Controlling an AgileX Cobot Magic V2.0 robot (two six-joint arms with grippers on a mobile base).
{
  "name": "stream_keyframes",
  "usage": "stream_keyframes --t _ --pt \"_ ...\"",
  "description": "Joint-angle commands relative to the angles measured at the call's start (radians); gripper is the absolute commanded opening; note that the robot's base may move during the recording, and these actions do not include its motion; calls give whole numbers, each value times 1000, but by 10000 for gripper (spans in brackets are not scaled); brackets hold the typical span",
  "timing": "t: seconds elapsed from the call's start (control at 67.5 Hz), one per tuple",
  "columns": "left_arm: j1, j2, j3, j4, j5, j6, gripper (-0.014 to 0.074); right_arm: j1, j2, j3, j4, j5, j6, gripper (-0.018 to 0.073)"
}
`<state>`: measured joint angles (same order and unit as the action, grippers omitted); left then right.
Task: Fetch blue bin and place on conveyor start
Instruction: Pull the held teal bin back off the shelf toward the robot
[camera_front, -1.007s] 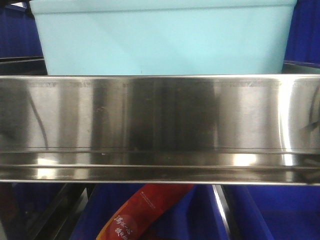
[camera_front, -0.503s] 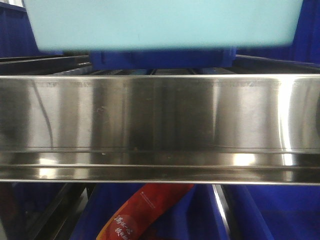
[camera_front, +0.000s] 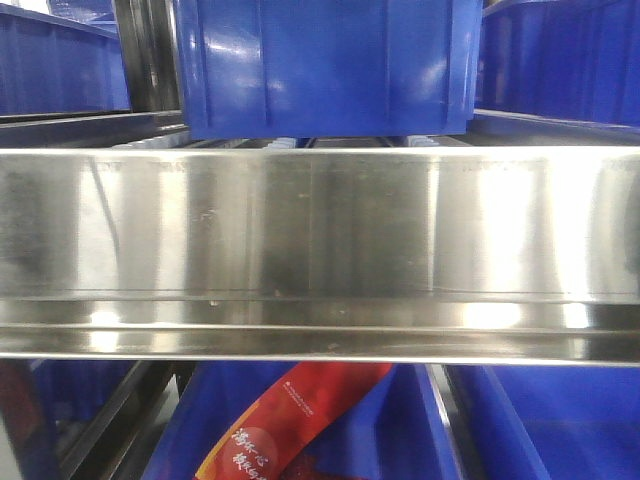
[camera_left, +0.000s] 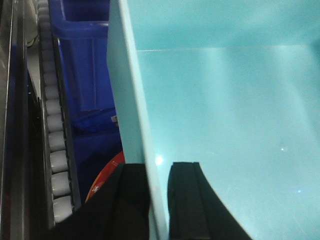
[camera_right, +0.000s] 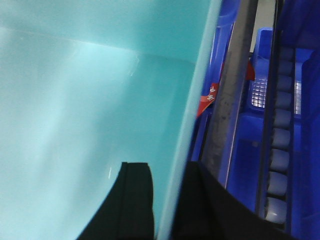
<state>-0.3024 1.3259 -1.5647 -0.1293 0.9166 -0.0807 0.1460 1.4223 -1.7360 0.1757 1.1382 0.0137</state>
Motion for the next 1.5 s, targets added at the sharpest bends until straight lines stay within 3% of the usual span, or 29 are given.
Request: stream_keyframes --t 0.0,0.533,1.14,1.481 --pt "-1 -13 -5 1 -9 17 -111 -4 -8 -7 -22 -18 -30 -151" --pt "-1 -13 -5 3 -69 17 -111 -4 -8 -7 -22 -4 -30 -151" --pt "-1 -13 -5 4 -325 17 -111 -4 -8 -7 -22 -4 -30 -151" --pt "-1 -13 -5 4 -331 17 -111 -4 -8 -7 -22 -4 -30 -151"
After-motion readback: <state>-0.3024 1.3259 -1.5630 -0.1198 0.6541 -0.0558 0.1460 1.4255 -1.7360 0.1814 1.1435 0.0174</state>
